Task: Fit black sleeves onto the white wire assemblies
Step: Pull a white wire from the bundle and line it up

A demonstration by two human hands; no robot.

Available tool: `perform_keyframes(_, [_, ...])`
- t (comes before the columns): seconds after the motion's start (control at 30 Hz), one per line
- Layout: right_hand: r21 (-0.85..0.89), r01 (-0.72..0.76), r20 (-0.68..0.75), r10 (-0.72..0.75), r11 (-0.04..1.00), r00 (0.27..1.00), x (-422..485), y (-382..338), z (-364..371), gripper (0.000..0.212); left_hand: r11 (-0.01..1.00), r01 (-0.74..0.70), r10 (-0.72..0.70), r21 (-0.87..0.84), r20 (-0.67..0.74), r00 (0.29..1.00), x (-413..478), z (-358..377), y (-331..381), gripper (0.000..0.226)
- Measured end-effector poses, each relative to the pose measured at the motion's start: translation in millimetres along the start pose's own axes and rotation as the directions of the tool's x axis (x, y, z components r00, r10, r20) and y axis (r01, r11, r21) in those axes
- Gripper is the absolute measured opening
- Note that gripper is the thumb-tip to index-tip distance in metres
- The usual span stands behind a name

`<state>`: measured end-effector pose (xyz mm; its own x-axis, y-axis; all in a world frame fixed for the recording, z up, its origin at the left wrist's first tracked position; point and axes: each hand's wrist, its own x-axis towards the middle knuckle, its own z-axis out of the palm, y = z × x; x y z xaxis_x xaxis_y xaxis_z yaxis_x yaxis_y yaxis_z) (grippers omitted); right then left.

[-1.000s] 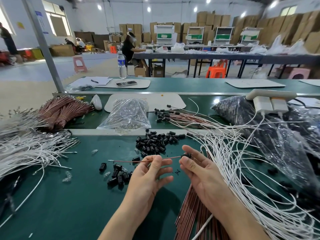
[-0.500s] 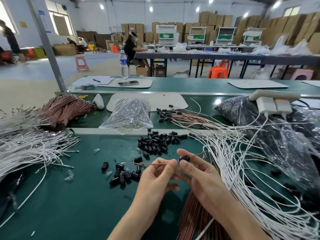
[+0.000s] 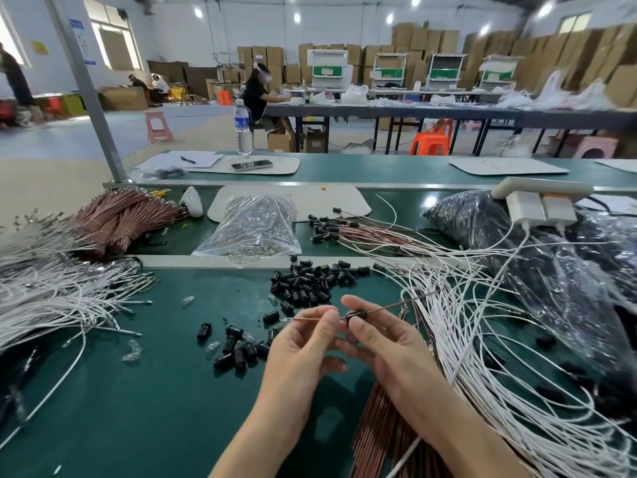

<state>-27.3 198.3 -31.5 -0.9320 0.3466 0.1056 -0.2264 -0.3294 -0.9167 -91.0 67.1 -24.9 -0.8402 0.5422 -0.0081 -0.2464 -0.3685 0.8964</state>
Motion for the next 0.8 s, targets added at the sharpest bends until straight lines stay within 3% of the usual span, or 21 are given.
perform_keyframes(0.13, [0.050,0.016,-0.104,-0.010,0.999,0.995,2.7,-10.7,-9.1,0.043,0.998,-0.022,0.016,-0.063,-0.096,0.995,5.5,-7.1,2.1,0.028])
perform_keyframes(0.3, [-0.093,0.028,-0.041,-0.032,0.995,0.999,-2.8,-4.5,0.9,0.034,0.988,-0.061,0.057,0.142,0.028,0.998,-4.1,1.3,-0.4,0.018])
perform_keyframes(0.37, [-0.120,0.121,-0.184,-0.142,0.985,0.973,-1.9,-9.8,0.0,0.026,0.973,-0.083,0.079,0.215,0.025,0.997,-6.3,2.6,-2.1,0.027])
perform_keyframes(0.43, [-0.090,0.241,-0.432,-0.256,0.966,0.865,-0.2,-21.0,-12.4,0.020,0.928,-0.134,0.133,0.349,0.025,0.991,-8.3,2.8,-4.9,0.020])
perform_keyframes(0.47, [-0.112,0.301,-0.552,-0.311,0.947,0.773,-0.2,-27.6,-21.1,0.019,0.876,-0.172,0.162,0.451,0.062,0.985,-8.8,5.3,-4.9,0.009])
perform_keyframes(0.53, [-0.217,0.362,-0.710,-0.401,0.907,0.579,-0.4,-35.4,-38.0,0.022,0.701,-0.280,0.188,0.656,0.209,0.960,-2.0,17.6,-6.8,0.010])
perform_keyframes(0.6, [-0.276,0.382,-0.763,-0.443,0.882,0.470,-0.7,-37.9,-46.8,0.021,0.492,-0.359,0.130,0.793,0.340,0.931,13.6,41.9,-8.7,0.018])
perform_keyframes(0.67, [-0.301,0.369,-0.776,-0.451,0.879,0.440,0.6,-36.0,-49.5,0.020,0.287,-0.359,0.047,0.888,0.361,0.931,37.4,69.4,-12.7,0.031])
perform_keyframes(0.8, [-0.292,0.339,-0.788,-0.426,0.894,0.444,3.4,-30.6,-52.2,0.020,0.088,-0.250,-0.146,0.964,0.260,0.954,73.8,111.3,-22.5,0.042])
